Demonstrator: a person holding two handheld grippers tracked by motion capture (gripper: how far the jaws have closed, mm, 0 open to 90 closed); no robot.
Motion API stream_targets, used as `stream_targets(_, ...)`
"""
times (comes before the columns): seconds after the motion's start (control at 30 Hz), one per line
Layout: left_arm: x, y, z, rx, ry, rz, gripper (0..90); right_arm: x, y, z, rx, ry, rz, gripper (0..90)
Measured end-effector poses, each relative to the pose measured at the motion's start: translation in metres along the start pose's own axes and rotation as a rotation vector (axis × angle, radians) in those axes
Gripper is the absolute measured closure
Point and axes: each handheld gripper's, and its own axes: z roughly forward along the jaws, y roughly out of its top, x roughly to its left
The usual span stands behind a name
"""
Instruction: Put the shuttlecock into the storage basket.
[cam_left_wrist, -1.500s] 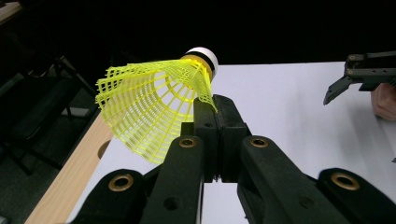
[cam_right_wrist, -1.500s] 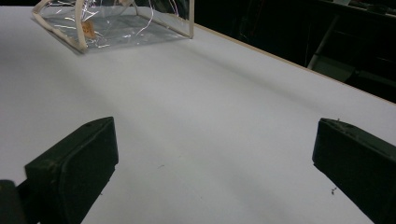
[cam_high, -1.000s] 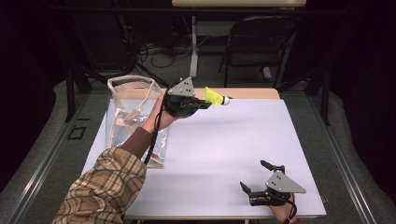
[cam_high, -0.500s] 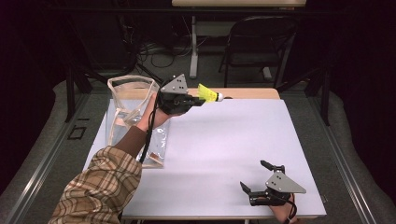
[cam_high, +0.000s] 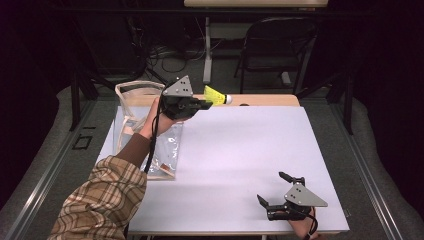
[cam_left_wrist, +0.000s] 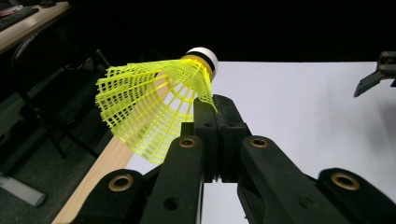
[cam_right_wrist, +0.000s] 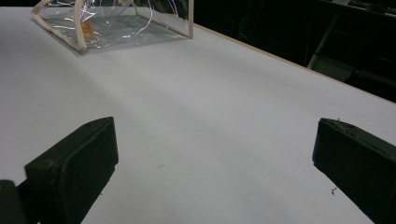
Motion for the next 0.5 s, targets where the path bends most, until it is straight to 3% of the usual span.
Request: stream_targets(0.5,0.009,-0.006,-0.015,-0.01,0.036,-0.019,89.8,0.0,0.0,0.0,0.002,-0.002,0.0,0.0)
